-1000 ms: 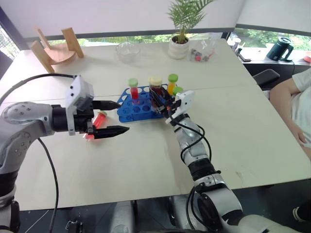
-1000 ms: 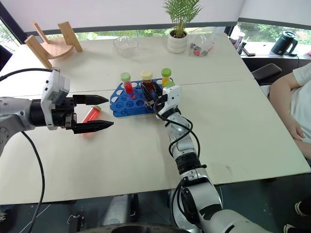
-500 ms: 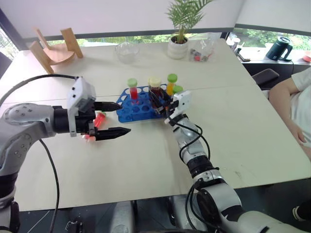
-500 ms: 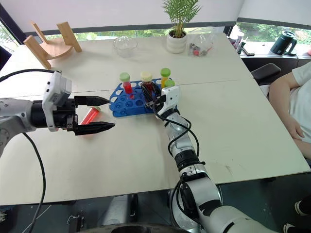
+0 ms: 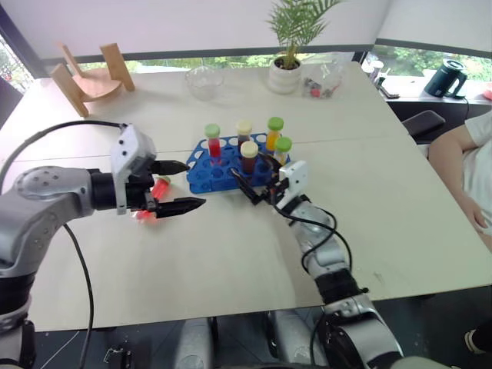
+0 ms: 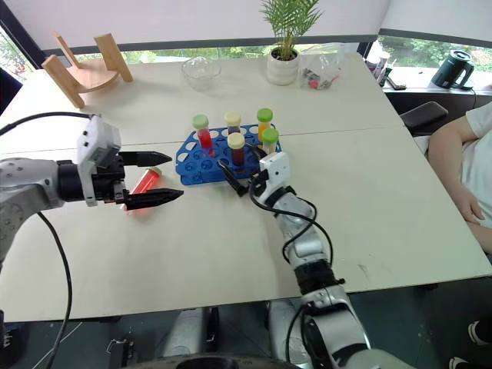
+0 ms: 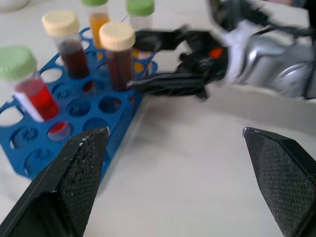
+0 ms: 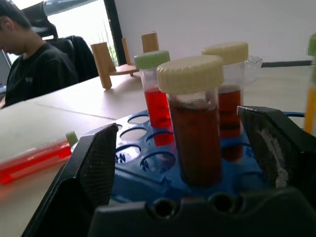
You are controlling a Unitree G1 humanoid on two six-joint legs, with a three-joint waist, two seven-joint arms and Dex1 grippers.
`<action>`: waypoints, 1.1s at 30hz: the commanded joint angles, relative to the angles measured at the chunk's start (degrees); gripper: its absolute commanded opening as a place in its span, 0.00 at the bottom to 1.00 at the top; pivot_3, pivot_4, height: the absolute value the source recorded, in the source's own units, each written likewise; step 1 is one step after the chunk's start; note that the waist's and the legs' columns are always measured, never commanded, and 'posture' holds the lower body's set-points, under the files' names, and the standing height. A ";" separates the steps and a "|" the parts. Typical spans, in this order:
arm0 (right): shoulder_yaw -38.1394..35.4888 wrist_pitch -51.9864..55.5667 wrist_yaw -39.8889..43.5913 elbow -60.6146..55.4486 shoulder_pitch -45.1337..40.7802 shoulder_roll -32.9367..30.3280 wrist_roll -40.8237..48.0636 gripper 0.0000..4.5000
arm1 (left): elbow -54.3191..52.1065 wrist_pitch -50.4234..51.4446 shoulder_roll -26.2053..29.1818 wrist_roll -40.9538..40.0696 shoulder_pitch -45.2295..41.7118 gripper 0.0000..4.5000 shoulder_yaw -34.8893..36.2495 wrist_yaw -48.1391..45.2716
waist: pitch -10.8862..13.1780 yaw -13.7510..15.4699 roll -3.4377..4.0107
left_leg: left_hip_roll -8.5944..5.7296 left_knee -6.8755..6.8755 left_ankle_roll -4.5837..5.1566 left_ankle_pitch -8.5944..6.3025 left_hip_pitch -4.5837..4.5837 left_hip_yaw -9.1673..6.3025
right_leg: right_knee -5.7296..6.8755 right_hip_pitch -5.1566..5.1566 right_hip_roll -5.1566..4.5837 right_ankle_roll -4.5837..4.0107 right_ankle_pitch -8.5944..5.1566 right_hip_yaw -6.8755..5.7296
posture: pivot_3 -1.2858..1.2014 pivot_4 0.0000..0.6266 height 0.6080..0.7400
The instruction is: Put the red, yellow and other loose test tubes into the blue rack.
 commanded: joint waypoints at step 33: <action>-5.08 26.26 40.61 -31.00 -14.14 -42.07 20.62 1.00 | 35.92 31.02 -10.87 22.57 -25.16 0.47 -17.99 20.22 | 0.08 1.17 -0.20 | -0.02 -0.06 0.04 -0.01 0.19 -0.01 | -0.05 0.16 0.06 -0.04 -0.02 0.03 | 0.52 0.24 1.00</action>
